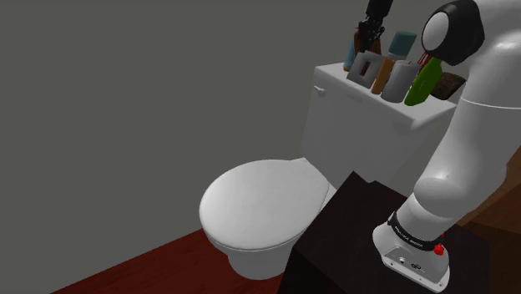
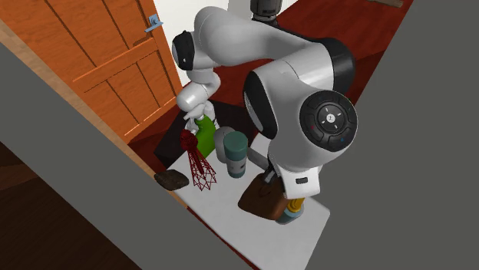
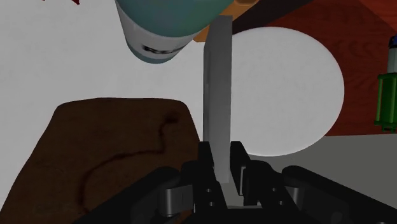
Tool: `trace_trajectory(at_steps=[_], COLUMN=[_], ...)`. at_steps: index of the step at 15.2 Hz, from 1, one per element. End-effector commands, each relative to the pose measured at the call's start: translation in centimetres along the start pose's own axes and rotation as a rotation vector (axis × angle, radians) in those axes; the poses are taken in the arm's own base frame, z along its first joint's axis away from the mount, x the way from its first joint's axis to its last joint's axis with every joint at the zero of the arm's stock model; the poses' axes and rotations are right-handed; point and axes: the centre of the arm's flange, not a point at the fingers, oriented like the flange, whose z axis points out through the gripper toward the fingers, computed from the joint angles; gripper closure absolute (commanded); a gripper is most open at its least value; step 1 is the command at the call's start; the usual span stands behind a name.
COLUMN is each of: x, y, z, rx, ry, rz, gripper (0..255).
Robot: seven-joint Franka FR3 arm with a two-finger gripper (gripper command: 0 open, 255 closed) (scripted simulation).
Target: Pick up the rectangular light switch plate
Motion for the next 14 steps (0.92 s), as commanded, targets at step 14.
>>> trace_trajectory(at_steps=[14], x=[-1.2], y=[-1.5], z=[-6.7], rx=[0.0], ry=[0.0], rz=[0.0], gripper=[255])
